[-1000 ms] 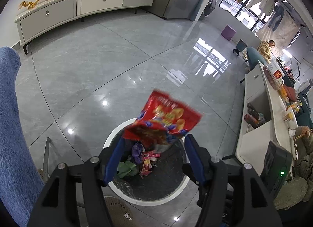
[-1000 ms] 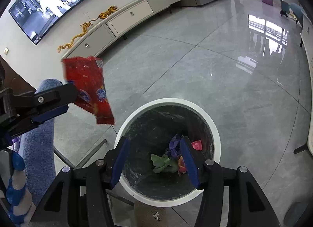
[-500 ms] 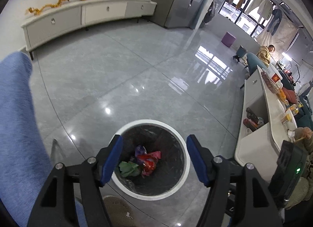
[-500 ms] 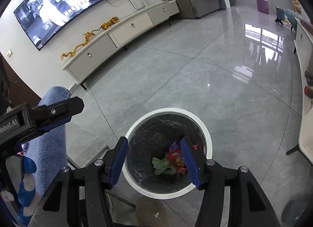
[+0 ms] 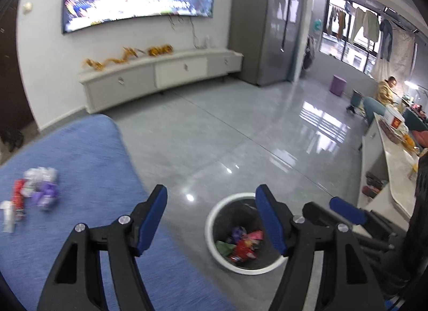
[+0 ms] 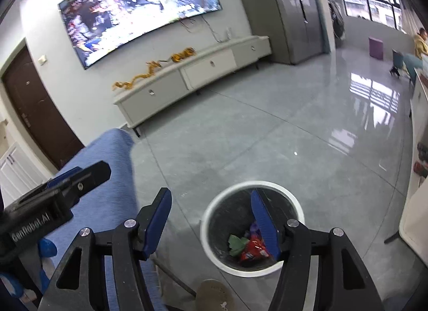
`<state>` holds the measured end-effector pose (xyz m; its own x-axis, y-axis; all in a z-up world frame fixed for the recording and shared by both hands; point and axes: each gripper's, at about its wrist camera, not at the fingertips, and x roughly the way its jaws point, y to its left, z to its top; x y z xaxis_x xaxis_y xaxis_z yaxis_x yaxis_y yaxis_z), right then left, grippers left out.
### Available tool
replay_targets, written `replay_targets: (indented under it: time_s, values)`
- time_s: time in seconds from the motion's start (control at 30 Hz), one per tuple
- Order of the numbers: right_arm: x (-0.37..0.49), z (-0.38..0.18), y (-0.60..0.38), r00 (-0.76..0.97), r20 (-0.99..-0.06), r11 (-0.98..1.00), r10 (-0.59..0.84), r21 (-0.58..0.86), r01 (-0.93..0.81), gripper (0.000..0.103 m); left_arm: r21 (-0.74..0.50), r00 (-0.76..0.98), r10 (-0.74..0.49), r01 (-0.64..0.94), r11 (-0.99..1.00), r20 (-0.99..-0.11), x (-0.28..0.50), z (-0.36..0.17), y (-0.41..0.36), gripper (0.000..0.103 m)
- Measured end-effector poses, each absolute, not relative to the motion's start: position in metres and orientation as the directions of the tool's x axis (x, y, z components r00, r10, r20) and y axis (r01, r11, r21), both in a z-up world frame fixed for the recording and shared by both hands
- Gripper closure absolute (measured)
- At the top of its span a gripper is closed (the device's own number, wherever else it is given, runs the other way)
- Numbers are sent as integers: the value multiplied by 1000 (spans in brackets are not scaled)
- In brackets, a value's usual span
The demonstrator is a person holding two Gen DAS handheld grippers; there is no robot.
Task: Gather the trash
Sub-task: 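Move both open grippers back toward the remaining wrappers on the rug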
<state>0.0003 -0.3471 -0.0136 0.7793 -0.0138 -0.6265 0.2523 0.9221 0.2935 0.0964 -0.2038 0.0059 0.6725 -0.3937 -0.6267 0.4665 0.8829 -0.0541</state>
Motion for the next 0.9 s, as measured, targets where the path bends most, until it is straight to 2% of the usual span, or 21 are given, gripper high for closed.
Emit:
replay_targets:
  time_s: [0.1, 0.5, 0.9]
  values:
    - [-2, 1, -326, 800, -600, 935, 7, 287, 208, 43, -28, 736, -355, 417, 909, -576, 78, 22, -173, 30]
    - [-23, 48, -256, 858, -506, 971, 86, 235, 41, 43, 4, 894, -225, 246, 969, -388, 5, 81, -78, 29]
    - [-48, 79, -212, 884, -447, 984, 136, 167, -67, 43, -41, 941, -161, 156, 987, -299, -38, 105, -18, 29]
